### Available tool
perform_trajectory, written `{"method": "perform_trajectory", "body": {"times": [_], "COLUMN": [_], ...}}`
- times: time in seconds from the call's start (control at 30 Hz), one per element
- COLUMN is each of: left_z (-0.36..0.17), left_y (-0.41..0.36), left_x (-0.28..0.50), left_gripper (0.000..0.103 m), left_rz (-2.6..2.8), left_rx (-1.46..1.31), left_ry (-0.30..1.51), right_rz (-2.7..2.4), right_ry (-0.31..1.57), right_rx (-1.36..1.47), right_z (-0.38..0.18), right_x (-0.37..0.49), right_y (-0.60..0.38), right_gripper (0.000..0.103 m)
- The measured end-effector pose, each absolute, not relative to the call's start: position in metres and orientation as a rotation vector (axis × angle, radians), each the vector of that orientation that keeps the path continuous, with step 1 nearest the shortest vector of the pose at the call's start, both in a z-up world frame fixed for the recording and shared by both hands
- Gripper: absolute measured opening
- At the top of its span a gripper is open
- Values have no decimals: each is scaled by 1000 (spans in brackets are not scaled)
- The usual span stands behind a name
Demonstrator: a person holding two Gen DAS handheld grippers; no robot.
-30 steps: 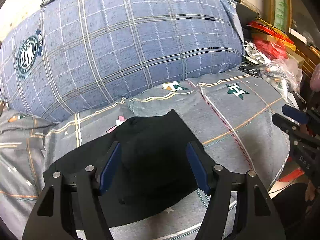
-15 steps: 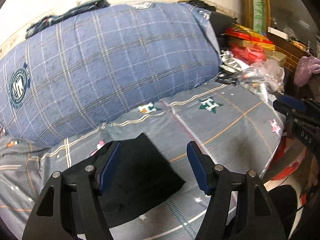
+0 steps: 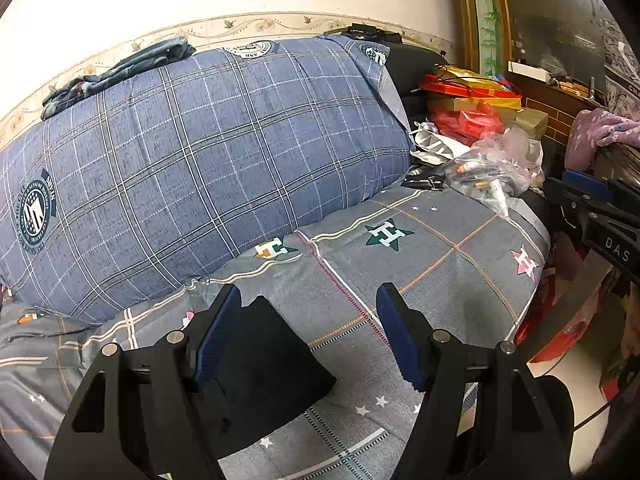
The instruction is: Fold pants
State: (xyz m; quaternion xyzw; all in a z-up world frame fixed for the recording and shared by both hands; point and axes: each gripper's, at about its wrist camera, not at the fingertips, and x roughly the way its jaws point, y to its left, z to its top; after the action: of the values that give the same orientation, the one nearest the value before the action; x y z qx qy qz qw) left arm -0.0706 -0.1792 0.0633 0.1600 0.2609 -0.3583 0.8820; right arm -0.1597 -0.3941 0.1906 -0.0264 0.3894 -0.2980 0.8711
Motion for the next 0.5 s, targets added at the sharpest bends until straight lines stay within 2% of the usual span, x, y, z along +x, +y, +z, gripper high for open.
{"method": "perform_trajectory", "body": {"times": [0.5], "left_z": [68], "left_y": [-140], "left_x": [-63], "left_gripper": [70], "left_rz": [-554], "left_rx": [338], "left_ry": [485], "right_rz": [-496], "right_ry": [860], "right_rx": [-84], "right_z": [169], "right_x": [-121], "right_y": [-345], "right_gripper": [38]}}
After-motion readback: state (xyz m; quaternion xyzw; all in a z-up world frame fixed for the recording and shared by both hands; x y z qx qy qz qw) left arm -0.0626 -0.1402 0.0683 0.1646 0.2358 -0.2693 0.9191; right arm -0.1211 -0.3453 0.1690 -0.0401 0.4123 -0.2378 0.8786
